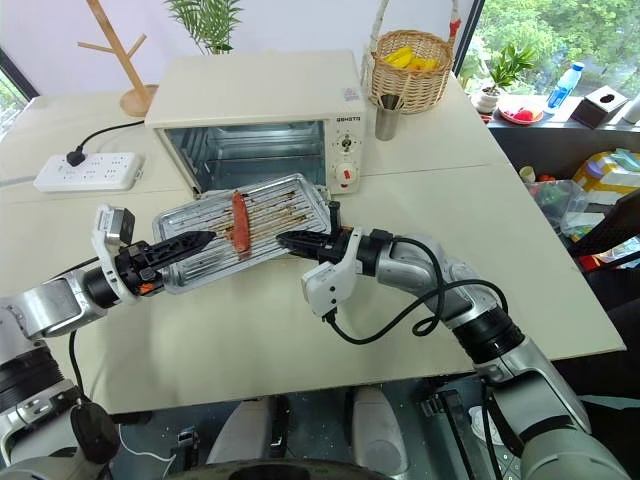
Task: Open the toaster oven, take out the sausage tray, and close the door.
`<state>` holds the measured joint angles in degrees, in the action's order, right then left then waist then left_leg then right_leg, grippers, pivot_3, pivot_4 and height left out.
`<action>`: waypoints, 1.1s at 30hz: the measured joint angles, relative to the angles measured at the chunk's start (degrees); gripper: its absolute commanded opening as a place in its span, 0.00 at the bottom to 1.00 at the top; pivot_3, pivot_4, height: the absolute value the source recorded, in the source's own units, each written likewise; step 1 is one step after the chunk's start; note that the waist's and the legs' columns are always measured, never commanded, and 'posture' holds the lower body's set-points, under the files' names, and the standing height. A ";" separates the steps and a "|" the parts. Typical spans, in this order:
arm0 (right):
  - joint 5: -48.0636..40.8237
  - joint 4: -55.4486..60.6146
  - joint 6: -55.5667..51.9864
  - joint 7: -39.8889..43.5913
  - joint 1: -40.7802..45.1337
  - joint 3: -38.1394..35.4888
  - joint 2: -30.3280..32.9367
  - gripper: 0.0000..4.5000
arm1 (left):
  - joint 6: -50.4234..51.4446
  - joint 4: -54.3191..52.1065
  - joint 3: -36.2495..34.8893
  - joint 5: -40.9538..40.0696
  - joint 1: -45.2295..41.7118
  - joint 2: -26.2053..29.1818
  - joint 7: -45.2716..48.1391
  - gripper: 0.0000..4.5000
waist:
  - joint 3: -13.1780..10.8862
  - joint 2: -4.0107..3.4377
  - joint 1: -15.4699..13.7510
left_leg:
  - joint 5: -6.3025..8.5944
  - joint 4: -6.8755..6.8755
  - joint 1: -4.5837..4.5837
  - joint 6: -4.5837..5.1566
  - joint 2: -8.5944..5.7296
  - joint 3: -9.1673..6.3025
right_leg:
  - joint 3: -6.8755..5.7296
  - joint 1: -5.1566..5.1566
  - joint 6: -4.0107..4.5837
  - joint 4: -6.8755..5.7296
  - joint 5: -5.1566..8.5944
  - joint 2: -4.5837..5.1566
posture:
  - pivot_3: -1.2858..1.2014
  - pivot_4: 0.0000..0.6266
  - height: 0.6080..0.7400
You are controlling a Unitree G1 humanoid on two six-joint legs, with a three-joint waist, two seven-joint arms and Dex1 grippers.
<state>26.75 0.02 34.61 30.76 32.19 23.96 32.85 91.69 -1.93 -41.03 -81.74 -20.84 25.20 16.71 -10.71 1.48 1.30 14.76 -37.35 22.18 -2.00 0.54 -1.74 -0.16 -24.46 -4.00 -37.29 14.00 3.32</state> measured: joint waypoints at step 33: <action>-11.73 4.53 -14.94 3.24 -9.21 -13.82 2.73 0.67 | -26.84 -8.68 8.20 -30.18 28.61 8.42 -9.57 0.00 | 0.00 0.00 -0.64 | -0.03 0.07 -0.02 -0.04 -0.10 0.05 | 0.00 0.07 0.28 0.20 0.14 0.14 | 0.52 0.24 1.00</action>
<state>15.02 4.55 19.66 34.00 22.99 10.14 35.58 64.85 -10.62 -32.83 -111.92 7.78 33.61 7.14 -10.71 1.48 0.66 14.74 -37.28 22.16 -2.04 0.43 -1.69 -0.16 -24.39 -3.72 -37.09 14.14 3.46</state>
